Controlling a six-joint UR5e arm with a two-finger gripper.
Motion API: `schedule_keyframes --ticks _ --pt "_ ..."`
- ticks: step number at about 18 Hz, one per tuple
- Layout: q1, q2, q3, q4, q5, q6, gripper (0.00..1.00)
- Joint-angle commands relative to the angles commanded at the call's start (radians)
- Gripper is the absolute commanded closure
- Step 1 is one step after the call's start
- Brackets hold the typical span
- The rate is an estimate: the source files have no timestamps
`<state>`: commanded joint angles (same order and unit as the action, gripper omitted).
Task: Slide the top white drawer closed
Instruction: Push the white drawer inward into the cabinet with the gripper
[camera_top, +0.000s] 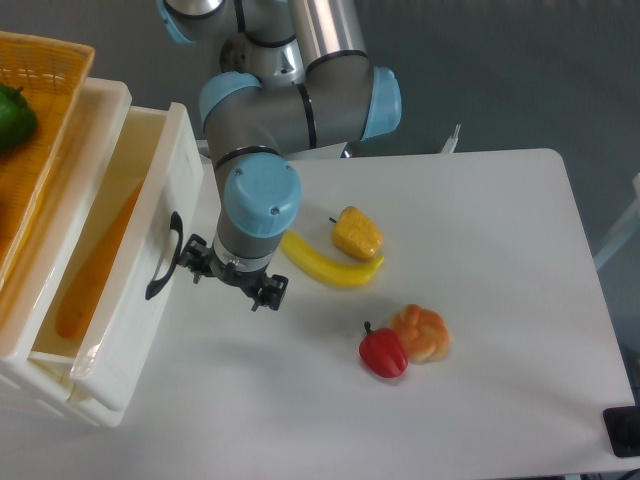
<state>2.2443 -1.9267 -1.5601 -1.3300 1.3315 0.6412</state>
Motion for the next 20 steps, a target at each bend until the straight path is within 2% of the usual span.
schedule_keyframes --ticks 20 --pt "-0.045 0.011 -0.006 0.002 -0.023 -0.045 0.00"
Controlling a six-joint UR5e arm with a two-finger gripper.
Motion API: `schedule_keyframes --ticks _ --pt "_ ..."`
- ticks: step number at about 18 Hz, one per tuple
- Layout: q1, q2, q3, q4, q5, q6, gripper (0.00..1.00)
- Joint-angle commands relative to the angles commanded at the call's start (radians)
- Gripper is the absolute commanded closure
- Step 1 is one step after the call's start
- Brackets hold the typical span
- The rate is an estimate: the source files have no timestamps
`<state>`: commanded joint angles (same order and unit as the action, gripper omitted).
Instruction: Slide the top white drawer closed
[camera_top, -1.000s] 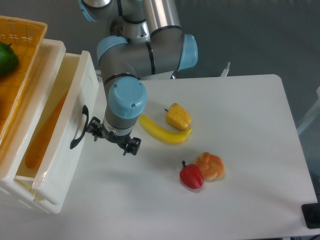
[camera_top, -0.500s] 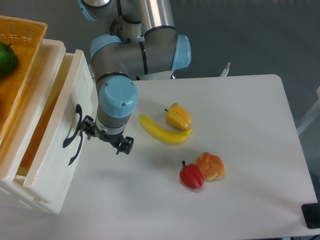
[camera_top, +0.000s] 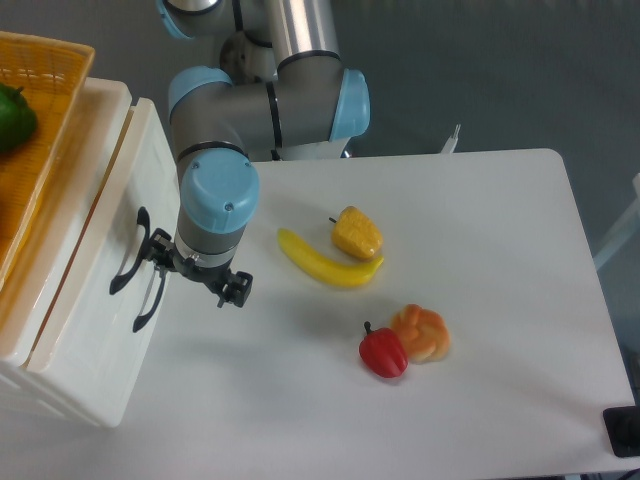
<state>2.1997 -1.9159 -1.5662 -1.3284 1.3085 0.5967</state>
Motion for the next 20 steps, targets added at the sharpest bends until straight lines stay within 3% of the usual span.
schedule_keyframes --ticks 20 --pt "0.003 -0.005 0.000 0.003 -0.011 0.002 0.00"
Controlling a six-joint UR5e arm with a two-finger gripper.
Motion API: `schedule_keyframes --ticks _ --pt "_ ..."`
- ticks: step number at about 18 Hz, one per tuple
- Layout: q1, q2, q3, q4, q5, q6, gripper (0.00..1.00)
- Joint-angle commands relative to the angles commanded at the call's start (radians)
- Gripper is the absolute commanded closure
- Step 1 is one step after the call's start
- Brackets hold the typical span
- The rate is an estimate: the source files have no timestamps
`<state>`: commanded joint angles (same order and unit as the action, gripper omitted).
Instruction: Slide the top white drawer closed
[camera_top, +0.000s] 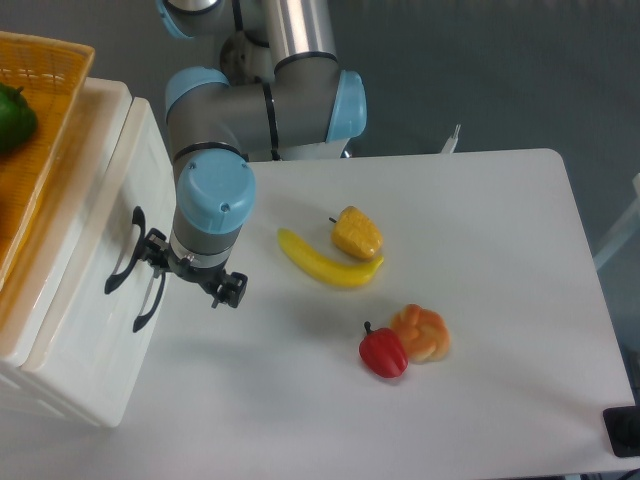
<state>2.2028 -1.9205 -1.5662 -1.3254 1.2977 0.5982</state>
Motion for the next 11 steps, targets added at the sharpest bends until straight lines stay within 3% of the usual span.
schedule_keyframes --ticks 4,11 --pt "0.037 0.000 0.018 0.011 0.008 0.014 0.00" --pt "0.165 0.002 0.060 0.005 0.061 0.176 0.00"
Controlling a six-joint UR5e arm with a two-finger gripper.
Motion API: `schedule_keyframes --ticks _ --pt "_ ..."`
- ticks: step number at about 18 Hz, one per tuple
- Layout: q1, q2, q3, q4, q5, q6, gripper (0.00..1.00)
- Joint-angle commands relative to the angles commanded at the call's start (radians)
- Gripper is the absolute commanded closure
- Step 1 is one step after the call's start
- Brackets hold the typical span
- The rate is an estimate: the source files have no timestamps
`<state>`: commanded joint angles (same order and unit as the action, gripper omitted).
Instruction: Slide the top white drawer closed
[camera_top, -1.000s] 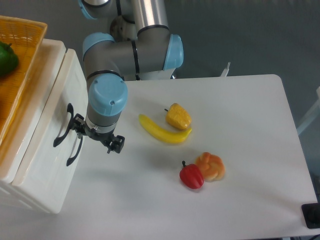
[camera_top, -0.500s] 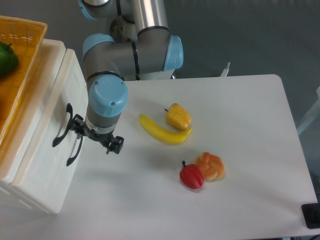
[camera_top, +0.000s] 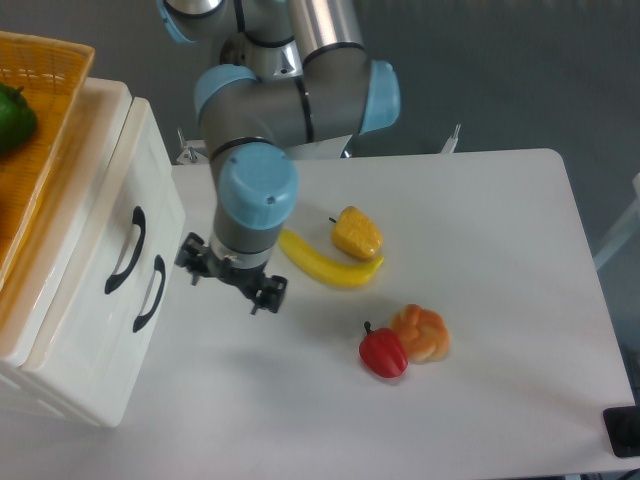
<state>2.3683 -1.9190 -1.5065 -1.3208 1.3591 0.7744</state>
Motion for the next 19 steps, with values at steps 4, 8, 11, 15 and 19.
schedule_keyframes --ticks 4,8,11,15,19 --pt "0.055 -0.008 0.034 0.015 0.058 0.193 0.00" --pt "0.136 -0.023 0.046 0.063 0.094 0.344 0.00" --pt "0.216 -0.020 0.048 0.066 0.100 0.468 0.00" --pt "0.305 0.006 0.040 0.061 0.124 0.667 0.00" --pt "0.354 0.020 0.038 0.052 0.124 0.756 0.00"
